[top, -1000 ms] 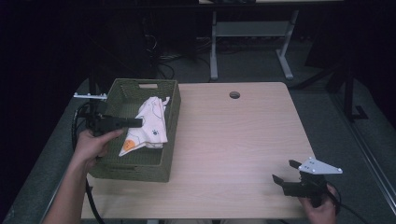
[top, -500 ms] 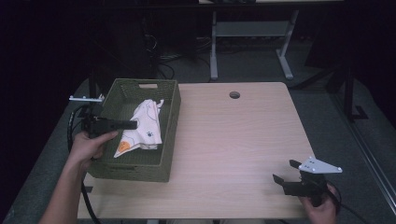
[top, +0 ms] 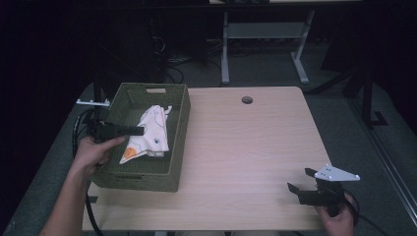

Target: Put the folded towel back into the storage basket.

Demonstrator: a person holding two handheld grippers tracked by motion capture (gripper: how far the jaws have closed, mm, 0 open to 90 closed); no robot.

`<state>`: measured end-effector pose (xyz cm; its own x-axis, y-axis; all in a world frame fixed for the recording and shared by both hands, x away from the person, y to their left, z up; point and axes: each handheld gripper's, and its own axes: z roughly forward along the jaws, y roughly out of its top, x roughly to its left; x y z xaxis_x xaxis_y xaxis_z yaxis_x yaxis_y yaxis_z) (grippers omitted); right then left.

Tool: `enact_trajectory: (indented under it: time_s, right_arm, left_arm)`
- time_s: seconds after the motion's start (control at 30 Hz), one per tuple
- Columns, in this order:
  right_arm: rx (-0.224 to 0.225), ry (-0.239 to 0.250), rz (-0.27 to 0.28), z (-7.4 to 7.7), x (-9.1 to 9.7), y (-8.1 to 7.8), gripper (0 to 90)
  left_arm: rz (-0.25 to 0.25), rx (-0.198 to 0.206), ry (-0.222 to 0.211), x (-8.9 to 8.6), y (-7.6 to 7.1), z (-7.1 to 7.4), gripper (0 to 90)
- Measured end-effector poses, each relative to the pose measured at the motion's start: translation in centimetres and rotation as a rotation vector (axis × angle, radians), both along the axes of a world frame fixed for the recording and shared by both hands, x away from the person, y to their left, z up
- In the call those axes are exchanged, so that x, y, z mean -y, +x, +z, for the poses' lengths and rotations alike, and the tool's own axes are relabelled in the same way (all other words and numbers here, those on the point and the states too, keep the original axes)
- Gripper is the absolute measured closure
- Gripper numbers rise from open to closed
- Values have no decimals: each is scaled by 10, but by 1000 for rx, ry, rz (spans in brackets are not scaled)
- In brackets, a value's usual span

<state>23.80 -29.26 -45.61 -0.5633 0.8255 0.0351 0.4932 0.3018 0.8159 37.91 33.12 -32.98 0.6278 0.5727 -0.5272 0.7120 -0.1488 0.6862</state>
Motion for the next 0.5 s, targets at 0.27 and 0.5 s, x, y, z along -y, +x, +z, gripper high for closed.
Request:
enact_trajectory:
  time_s: [0.27, 0.5]
  right_arm:
    - [-5, -7, -2, -1, 0, 3, 139]
    - [-3, -24, -1, -1, -6, 7, 139]
  left_arm:
    - [-8, -1, 15, -4, 9, -2, 816]
    - [-5, -17, 51, -9, 13, -8, 814]
